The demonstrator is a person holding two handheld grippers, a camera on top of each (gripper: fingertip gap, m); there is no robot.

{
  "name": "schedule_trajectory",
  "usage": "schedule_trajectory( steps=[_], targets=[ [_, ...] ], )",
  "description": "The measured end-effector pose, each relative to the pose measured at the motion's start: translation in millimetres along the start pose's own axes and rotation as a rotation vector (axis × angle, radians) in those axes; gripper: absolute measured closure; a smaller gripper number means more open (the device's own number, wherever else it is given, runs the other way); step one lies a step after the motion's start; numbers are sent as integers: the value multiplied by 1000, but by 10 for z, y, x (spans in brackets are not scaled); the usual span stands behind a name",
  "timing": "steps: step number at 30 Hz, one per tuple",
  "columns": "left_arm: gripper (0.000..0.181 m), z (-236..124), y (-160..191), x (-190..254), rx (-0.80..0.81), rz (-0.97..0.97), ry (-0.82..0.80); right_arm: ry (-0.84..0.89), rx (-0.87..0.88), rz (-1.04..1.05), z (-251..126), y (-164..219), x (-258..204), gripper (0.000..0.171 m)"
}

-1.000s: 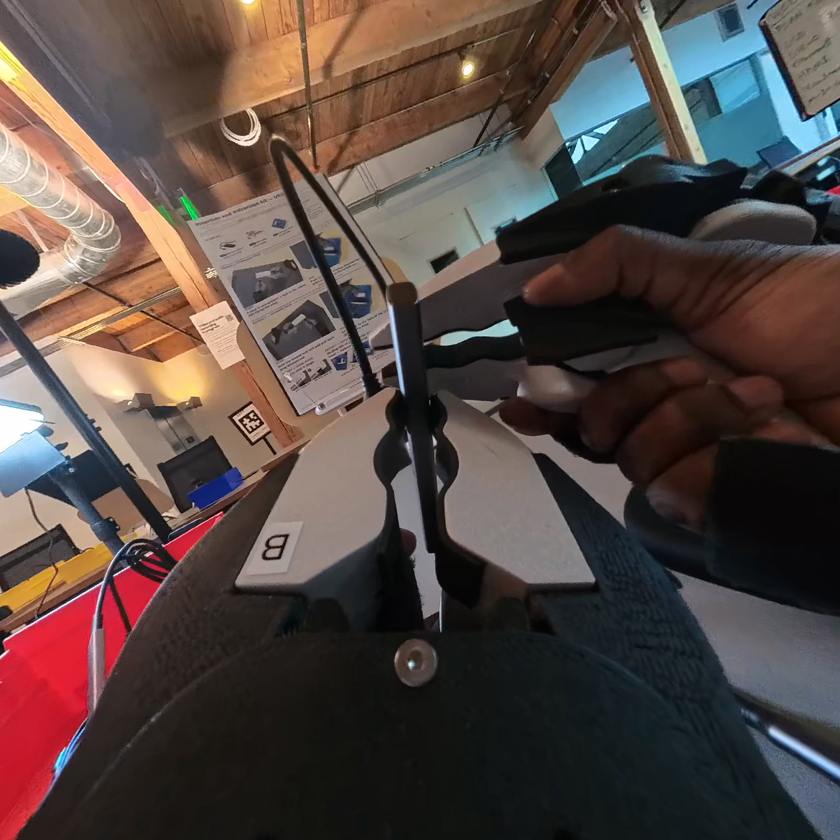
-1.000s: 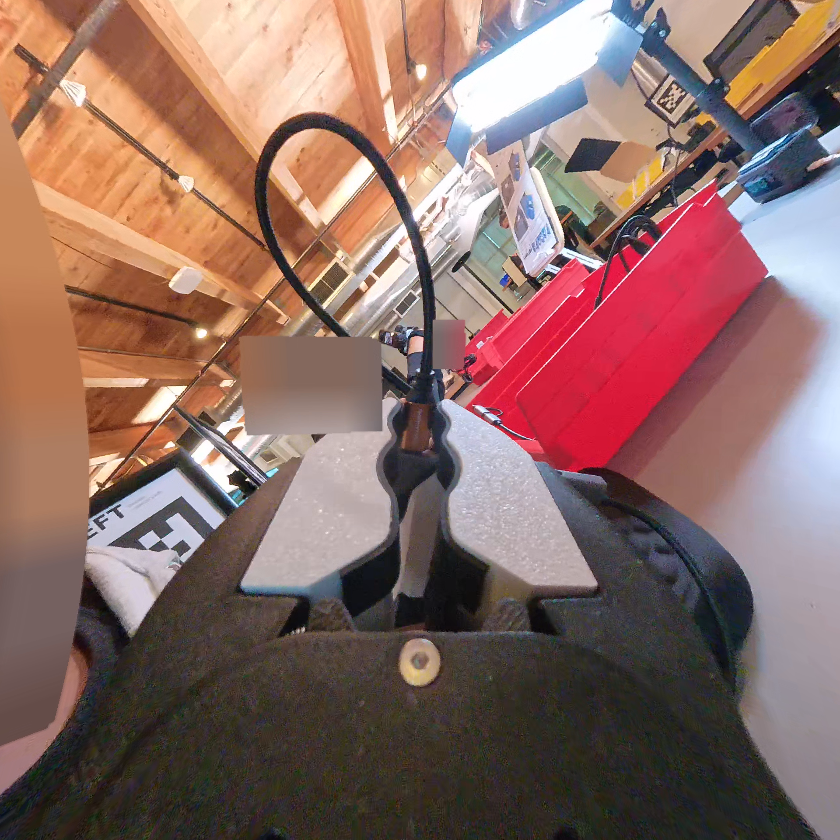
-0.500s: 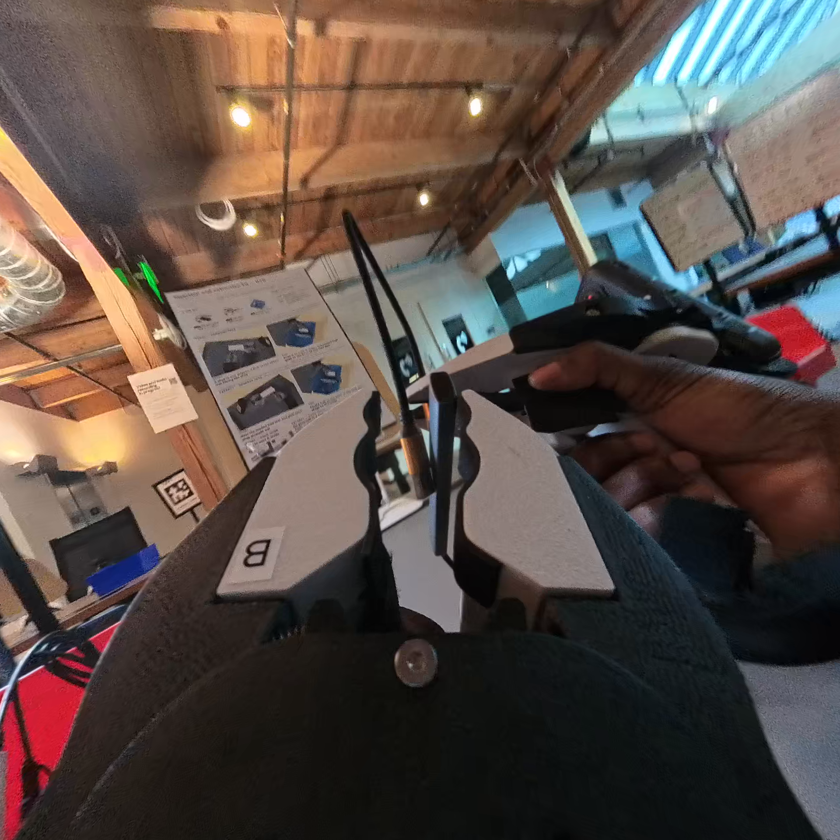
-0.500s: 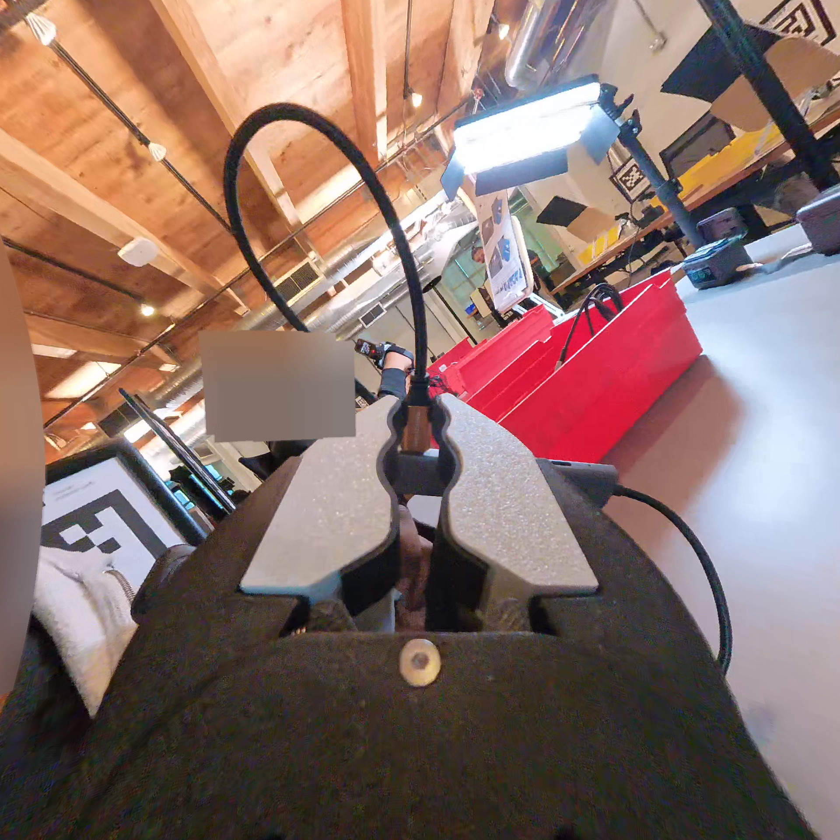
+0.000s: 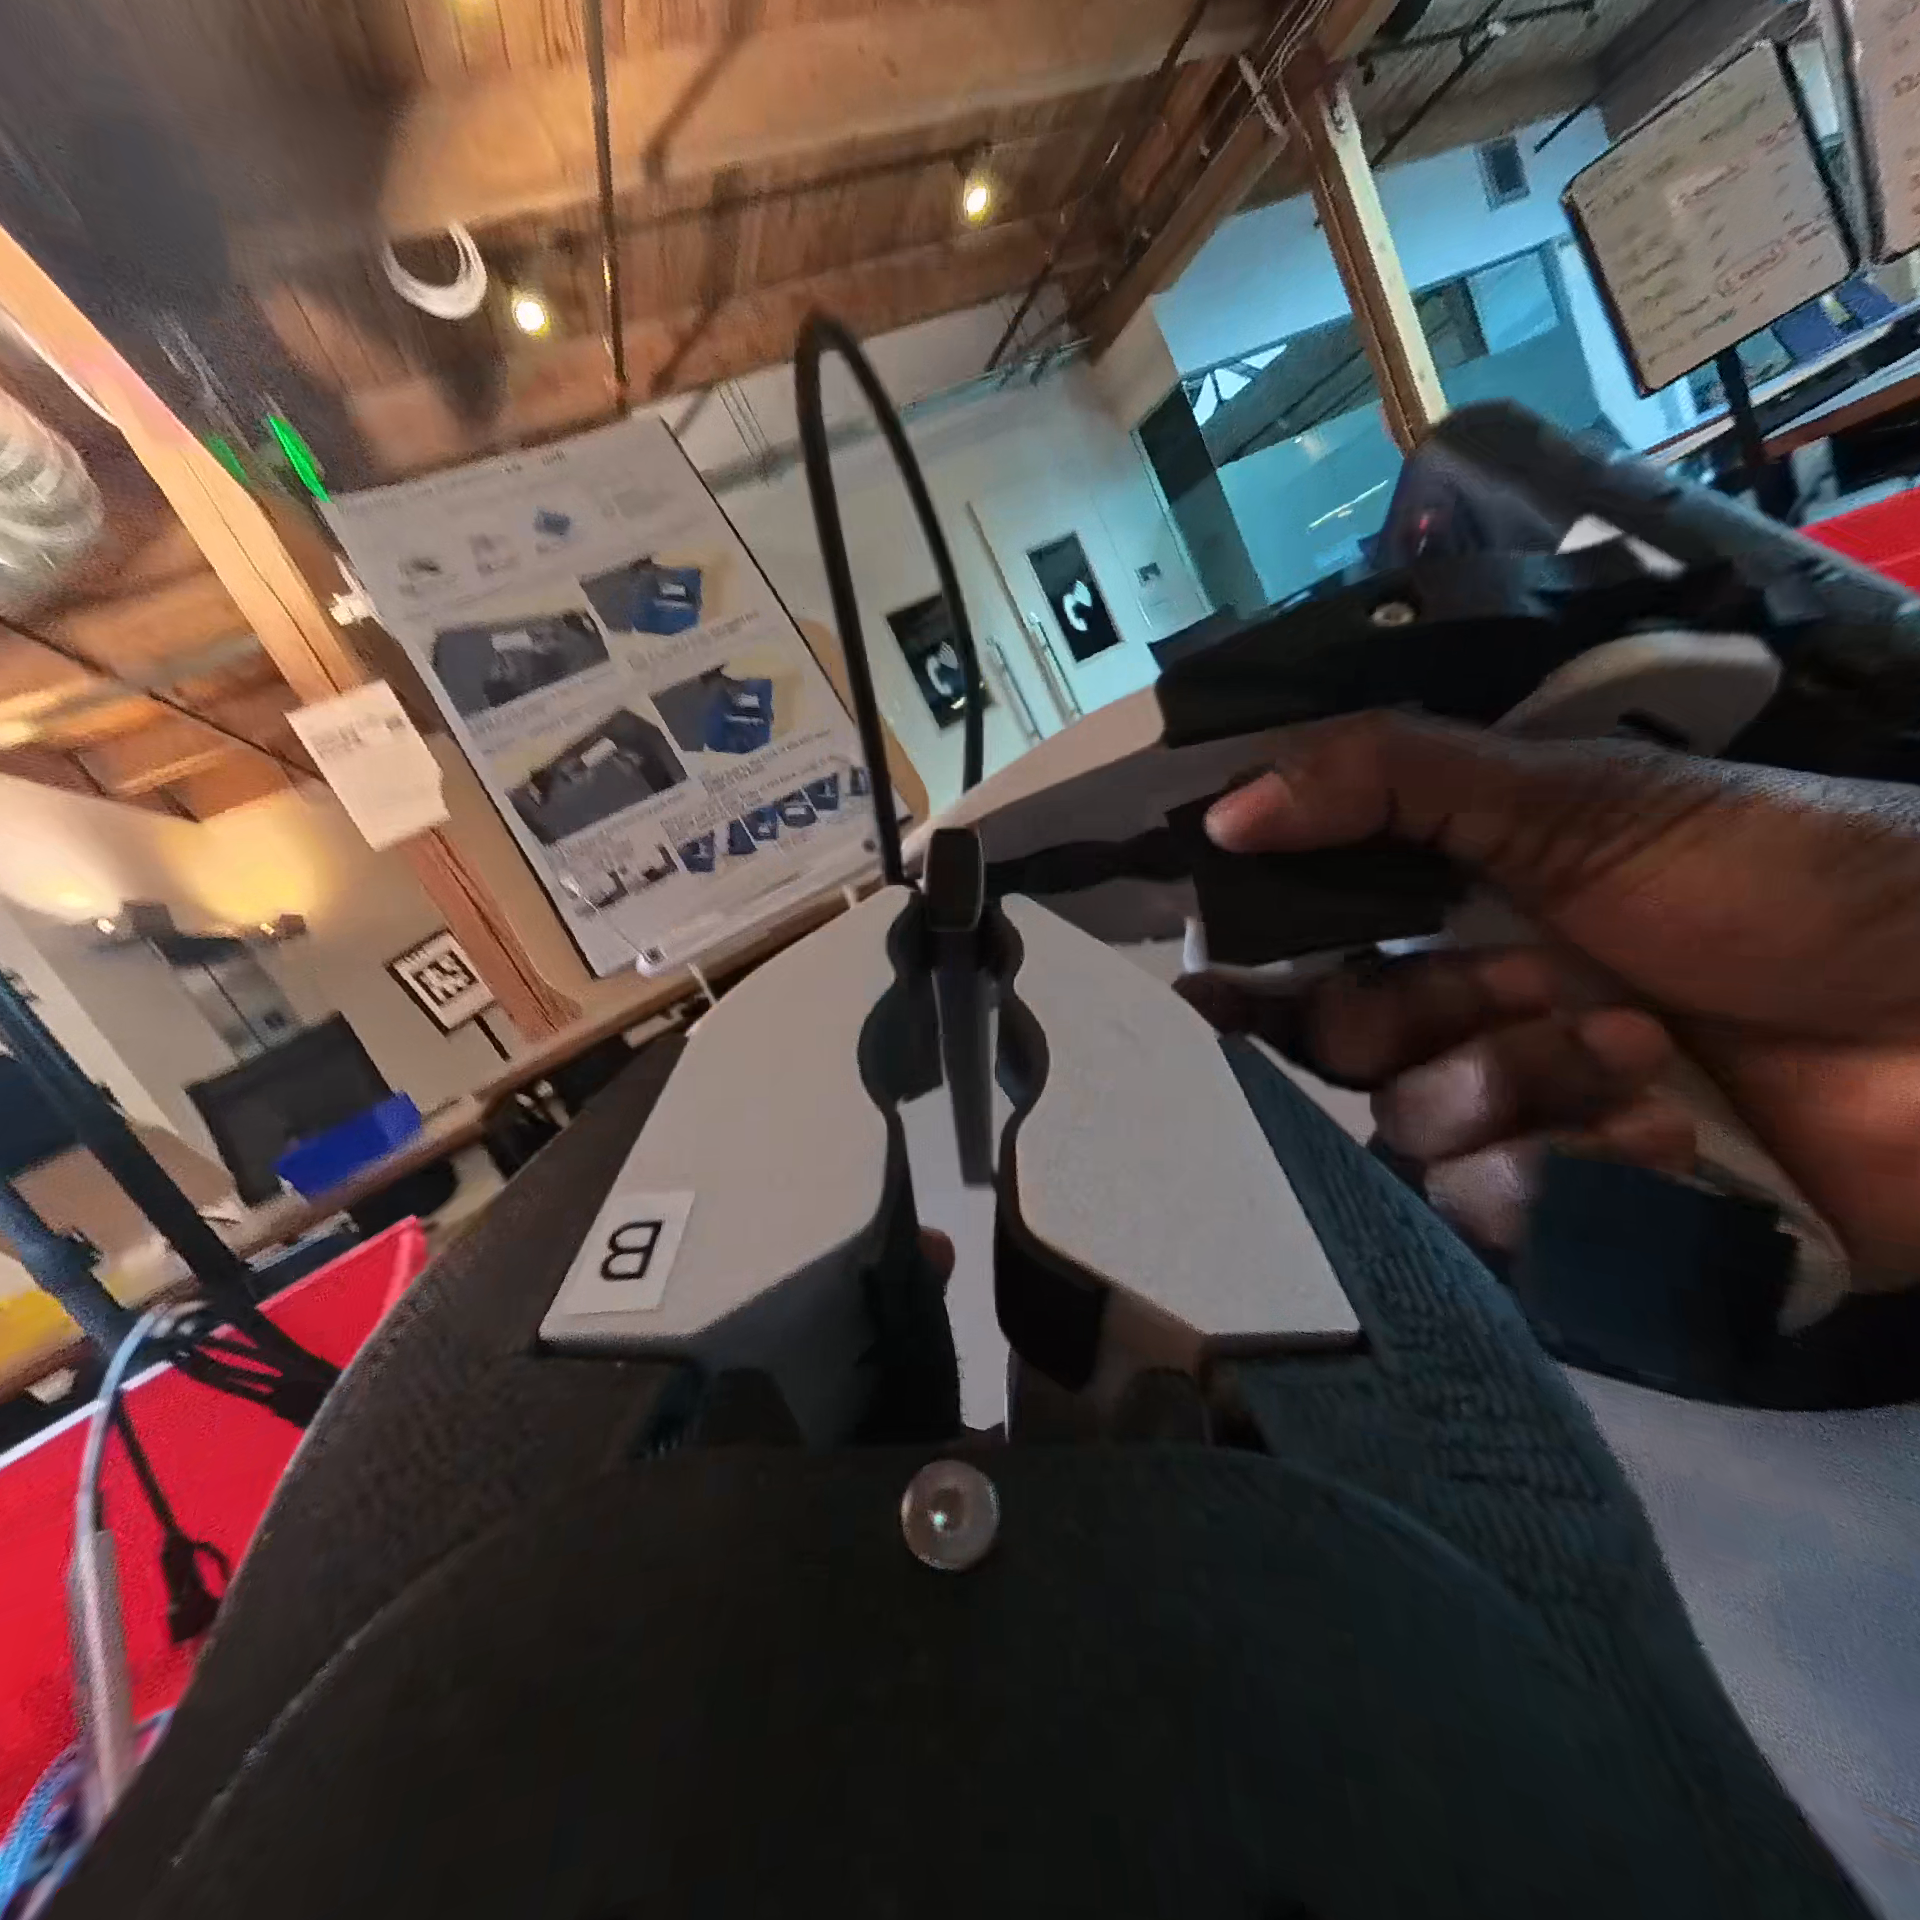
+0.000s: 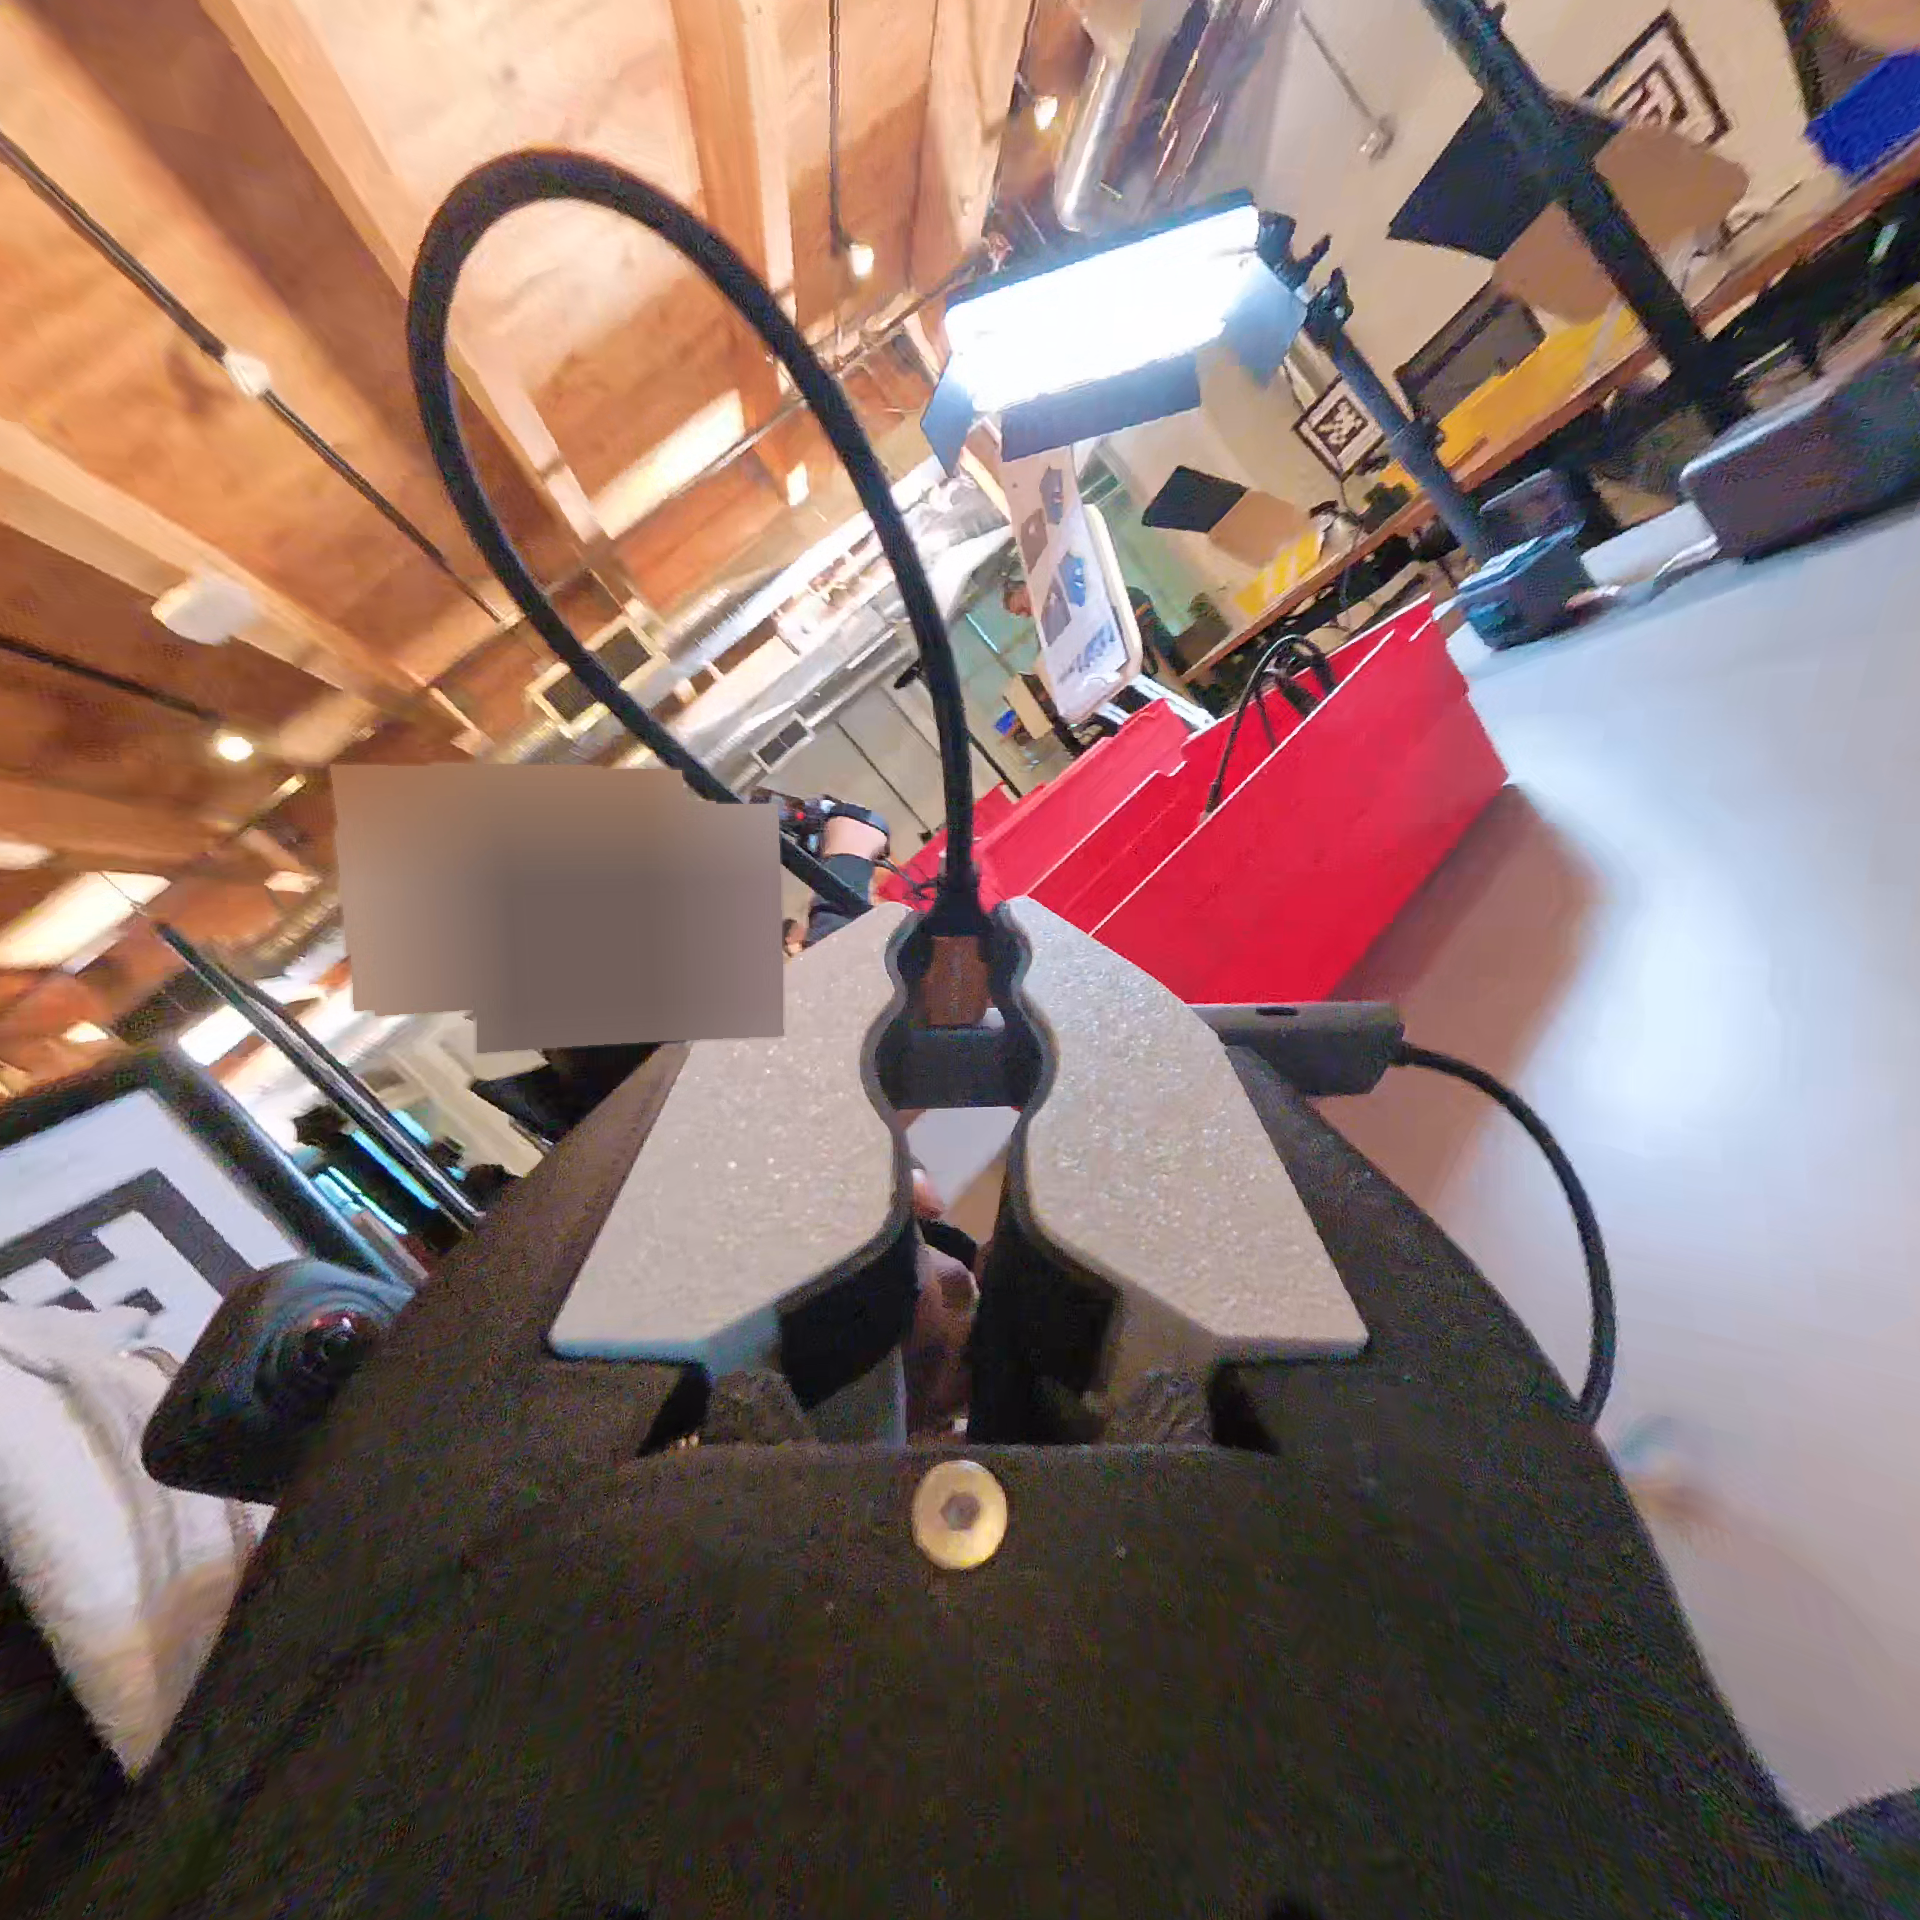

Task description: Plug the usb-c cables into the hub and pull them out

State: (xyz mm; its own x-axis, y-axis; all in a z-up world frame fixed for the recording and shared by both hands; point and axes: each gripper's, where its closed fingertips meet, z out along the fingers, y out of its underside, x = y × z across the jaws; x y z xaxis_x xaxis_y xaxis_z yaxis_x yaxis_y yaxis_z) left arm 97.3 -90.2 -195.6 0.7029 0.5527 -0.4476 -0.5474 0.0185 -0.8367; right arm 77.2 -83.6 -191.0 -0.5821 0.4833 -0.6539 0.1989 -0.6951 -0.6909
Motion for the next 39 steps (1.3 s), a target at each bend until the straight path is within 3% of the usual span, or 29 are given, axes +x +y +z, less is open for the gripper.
schedule_trajectory(
  steps=[3,7,9,11,15,21,26,29,32,36,39],
  targets=[
    [170,22,31,46,-38,5,-11,0,-40,-73,-10,-61,-13,161],
    [170,24,109,51,-74,-4,1,-34,-48,110,4,-14,111,161],
    [170,47,220,52,-144,-32,32,40,-33,-16,-13,-17,143,160],
    [170,49,205,31,-112,-89,46,20,-51,-9,-5,-34,69,159],
    [170,77,281,10,-133,1,4,-63,-81,149,65,130,-6,159],
    [169,57,300,8,-158,74,-23,-53,-96,146,93,126,13,161],
    [170,61,274,-11,-159,-44,-6,-74,3,226,66,107,51,160],
    [171,39,165,49,-99,102,-22,-106,-62,150,40,70,-16,160],
    [170,17,65,165,-32,36,12,-109,35,233,-42,-155,105,170],
    [170,35,158,111,-38,14,13,-57,-28,54,-62,-171,6,169],
    [170,18,112,115,2,85,-24,-145,-15,221,-48,-103,-31,167]
  ],
)
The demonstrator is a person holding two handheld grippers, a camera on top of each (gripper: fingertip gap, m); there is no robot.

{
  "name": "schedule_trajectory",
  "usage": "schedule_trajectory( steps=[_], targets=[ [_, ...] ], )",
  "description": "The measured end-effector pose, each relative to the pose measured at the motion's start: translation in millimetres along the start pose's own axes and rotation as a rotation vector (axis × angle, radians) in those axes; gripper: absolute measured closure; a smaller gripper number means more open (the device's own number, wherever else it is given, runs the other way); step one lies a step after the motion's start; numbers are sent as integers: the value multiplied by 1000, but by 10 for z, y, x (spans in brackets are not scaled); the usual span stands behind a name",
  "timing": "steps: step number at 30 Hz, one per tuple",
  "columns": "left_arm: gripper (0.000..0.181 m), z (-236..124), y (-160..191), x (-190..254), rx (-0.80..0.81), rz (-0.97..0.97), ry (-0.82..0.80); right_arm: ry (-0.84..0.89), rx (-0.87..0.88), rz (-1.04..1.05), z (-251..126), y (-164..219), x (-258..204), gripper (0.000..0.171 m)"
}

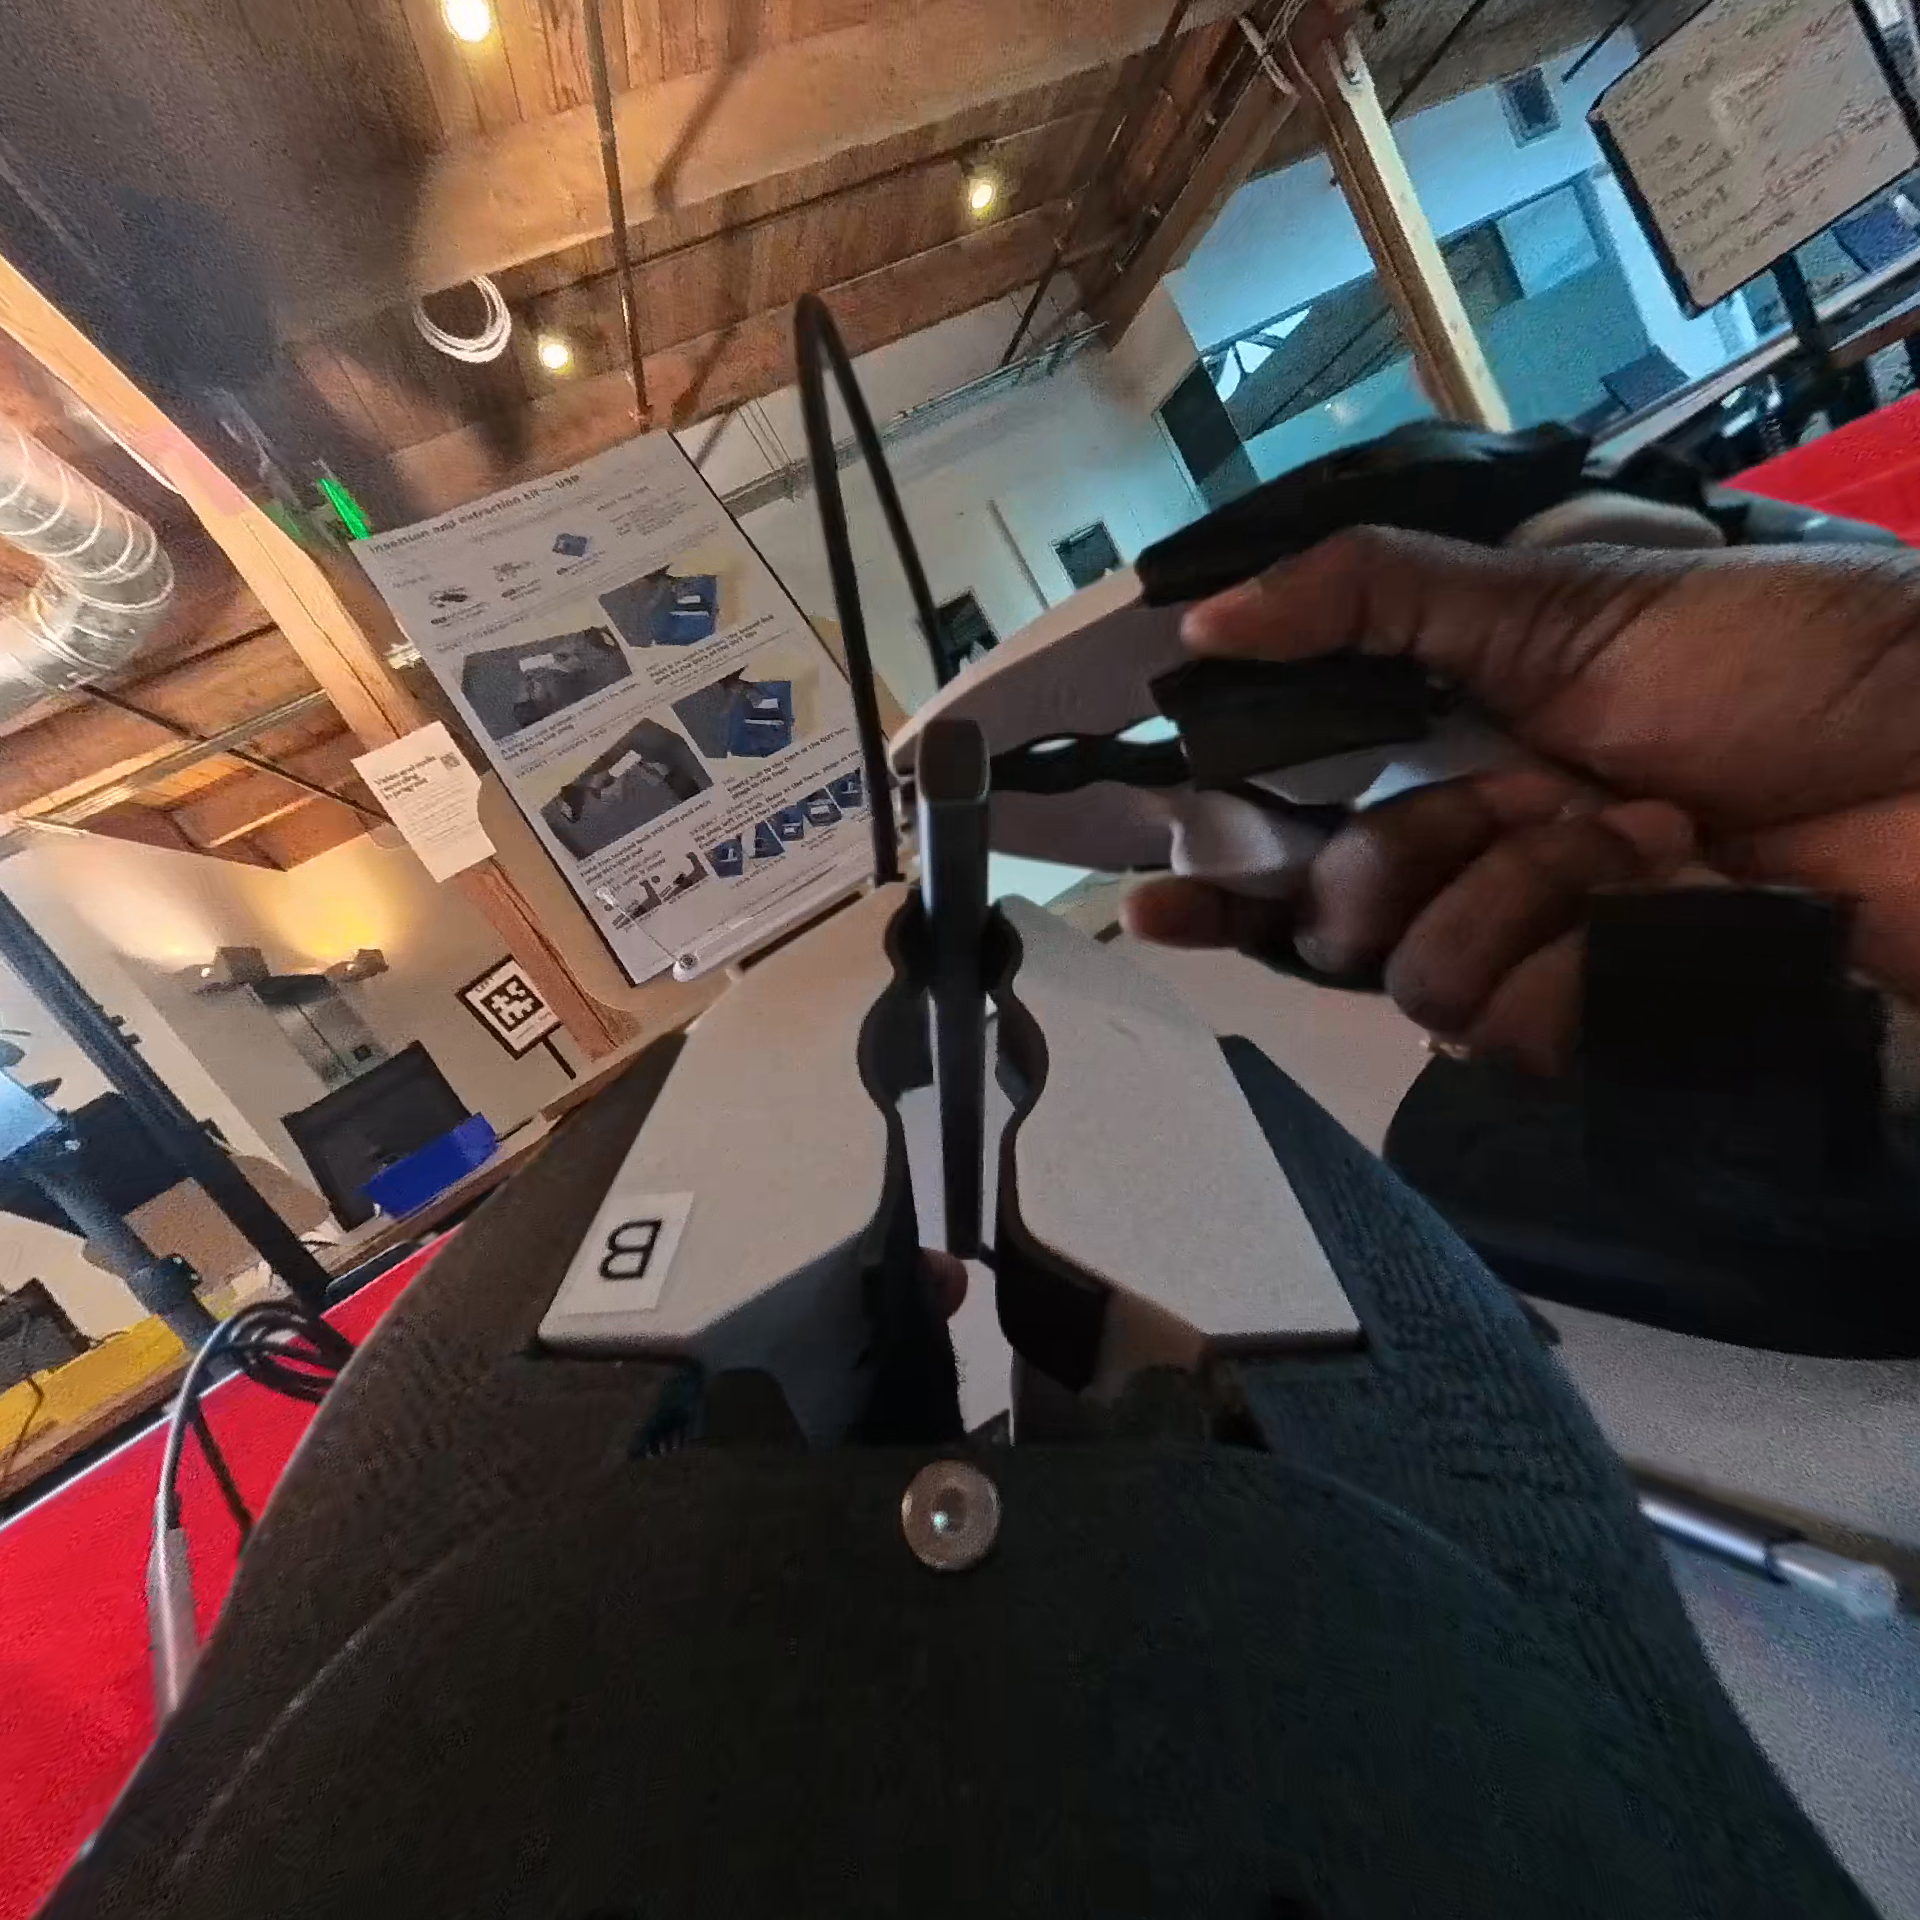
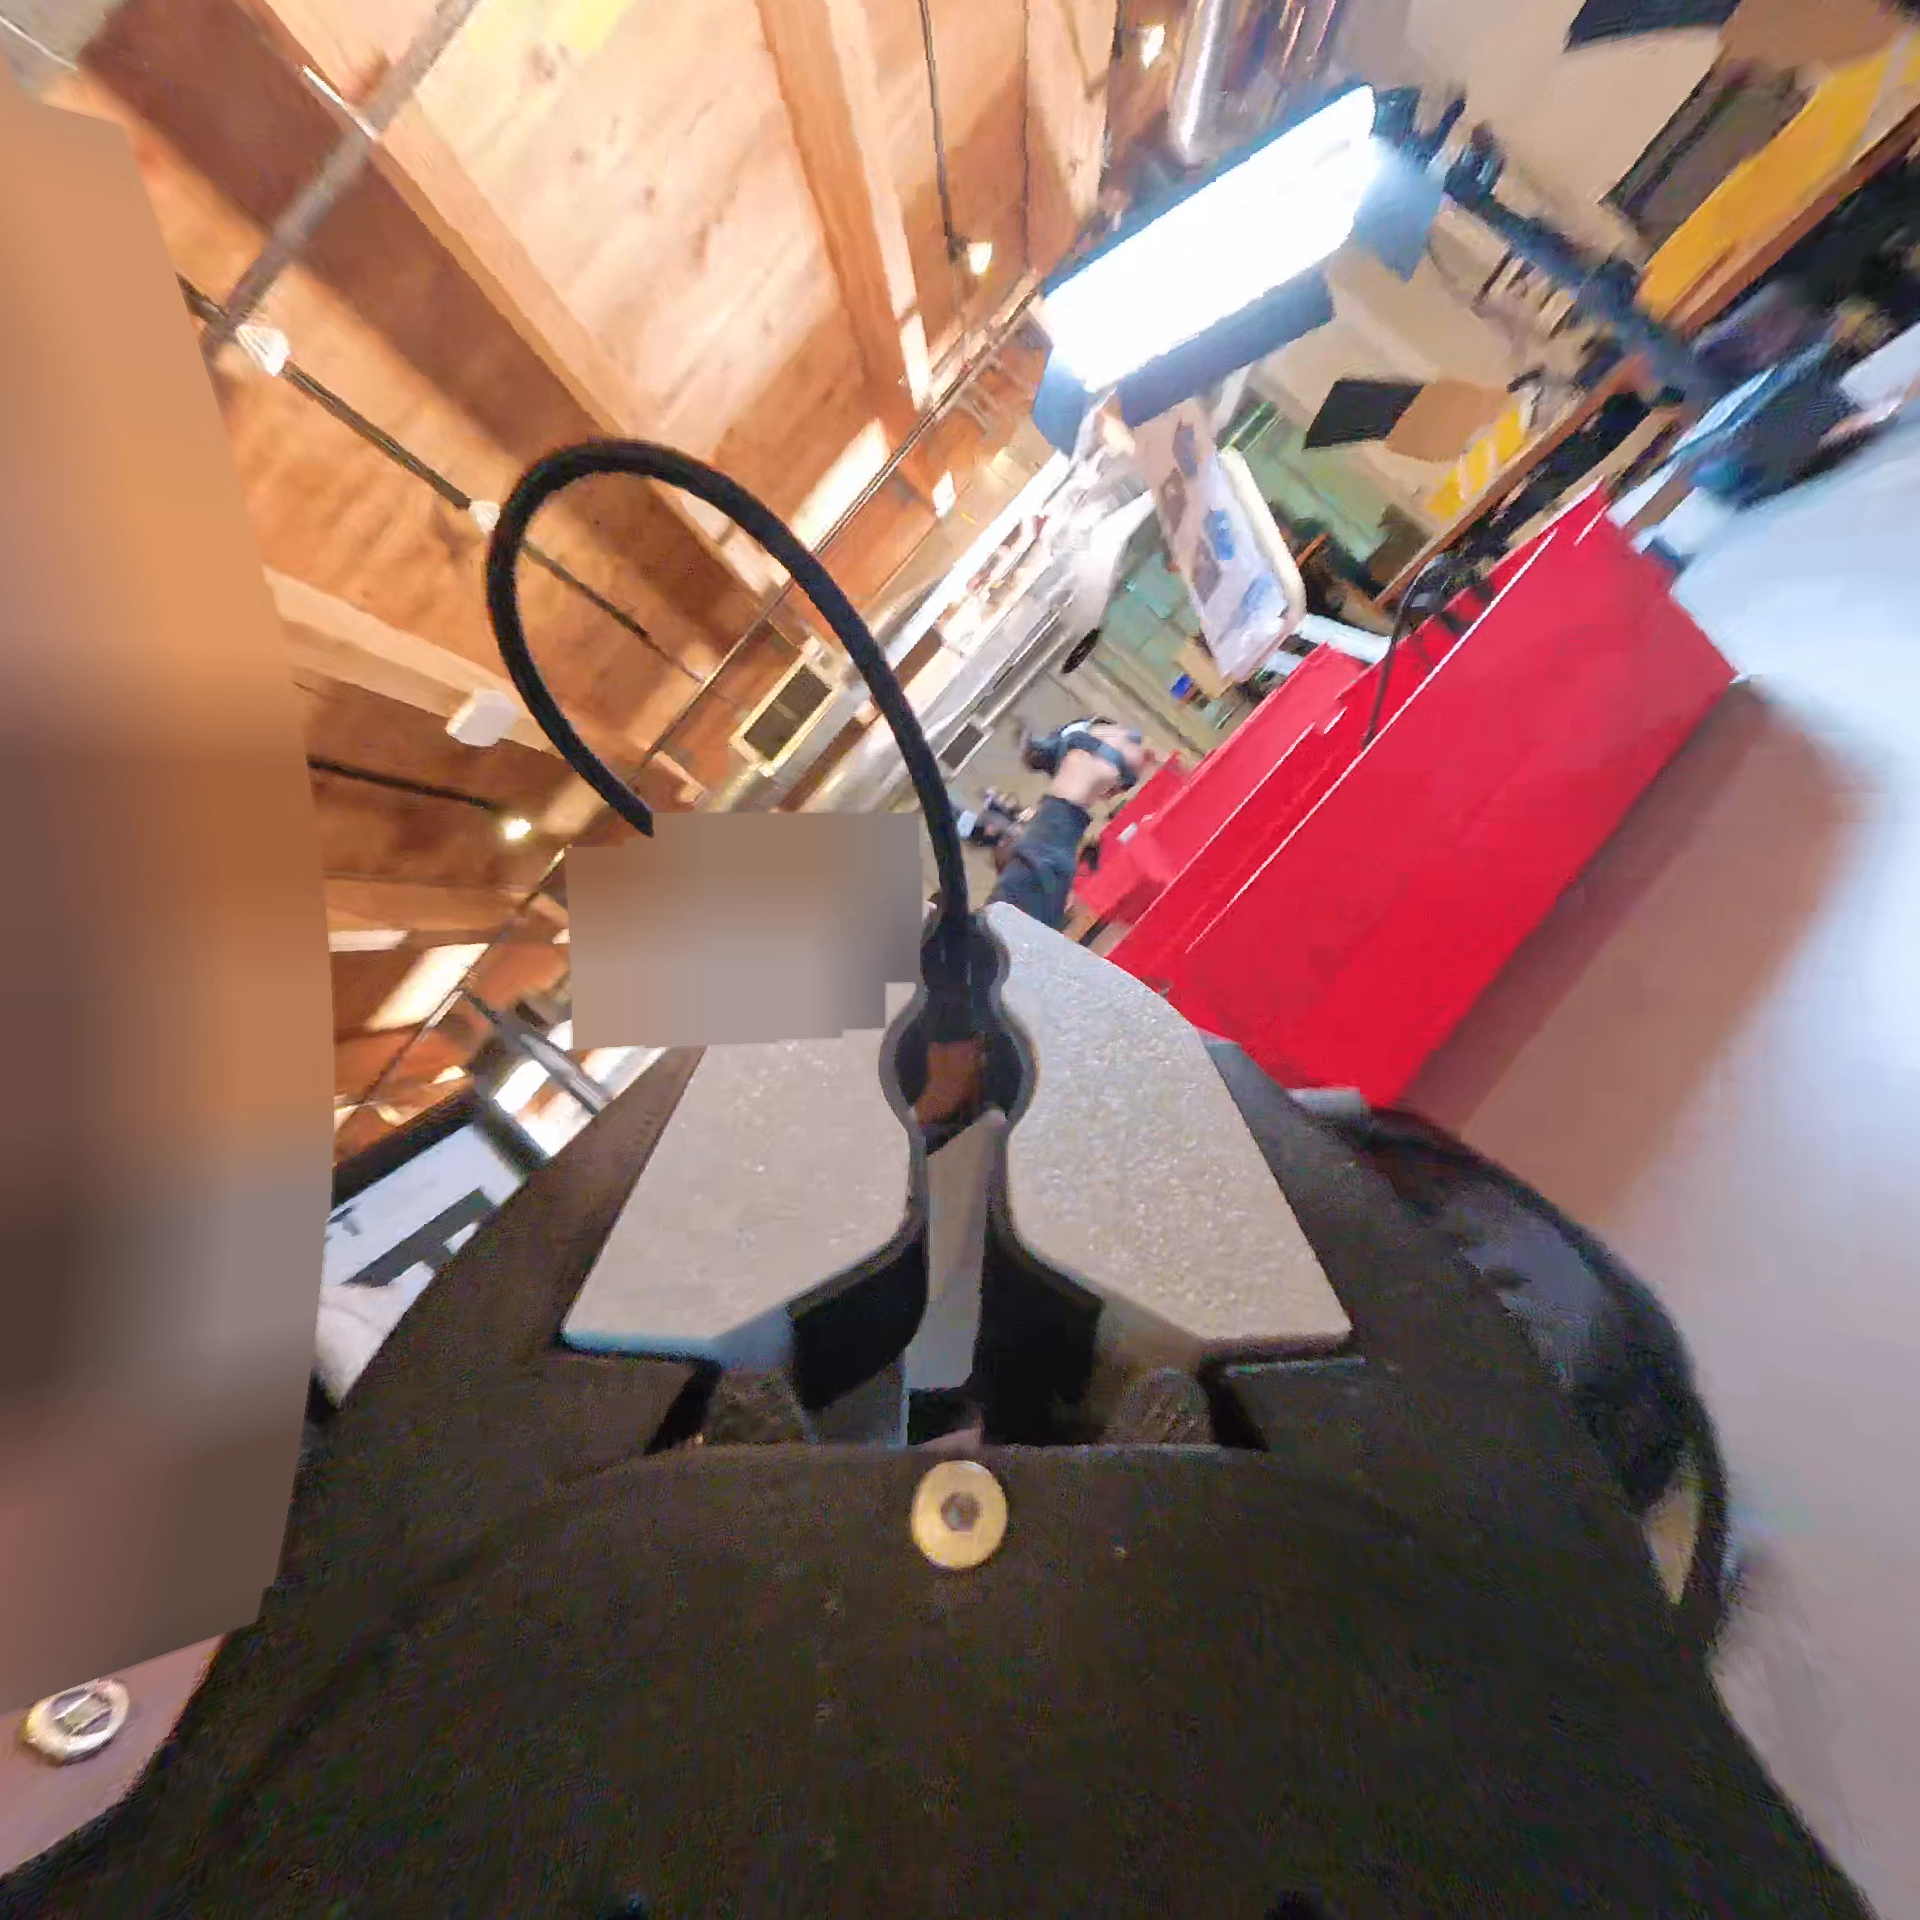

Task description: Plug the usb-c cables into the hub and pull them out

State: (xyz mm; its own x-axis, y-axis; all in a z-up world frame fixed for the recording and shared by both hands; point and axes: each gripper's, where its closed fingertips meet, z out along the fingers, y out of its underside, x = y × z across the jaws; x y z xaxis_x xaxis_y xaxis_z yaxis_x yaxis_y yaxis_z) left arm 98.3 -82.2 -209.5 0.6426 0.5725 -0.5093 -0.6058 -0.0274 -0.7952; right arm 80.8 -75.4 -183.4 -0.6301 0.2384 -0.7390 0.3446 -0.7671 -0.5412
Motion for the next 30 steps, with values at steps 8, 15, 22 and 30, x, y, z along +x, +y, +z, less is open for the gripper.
schedule_trajectory(
  steps=[8,15,22,30],
  targets=[
    [170,22,32,-19,-44,-15,-21,-33,-9,38,-20,273,1,160],
    [170,56,83,21,-110,-28,2,21,-1,-42,-34,200,73,161],
    [170,35,28,54,-74,-90,22,79,-47,-313,-54,185,34,160],
    [170,41,58,83,-42,-132,55,84,-3,-272,-115,121,-8,162]
  ],
)
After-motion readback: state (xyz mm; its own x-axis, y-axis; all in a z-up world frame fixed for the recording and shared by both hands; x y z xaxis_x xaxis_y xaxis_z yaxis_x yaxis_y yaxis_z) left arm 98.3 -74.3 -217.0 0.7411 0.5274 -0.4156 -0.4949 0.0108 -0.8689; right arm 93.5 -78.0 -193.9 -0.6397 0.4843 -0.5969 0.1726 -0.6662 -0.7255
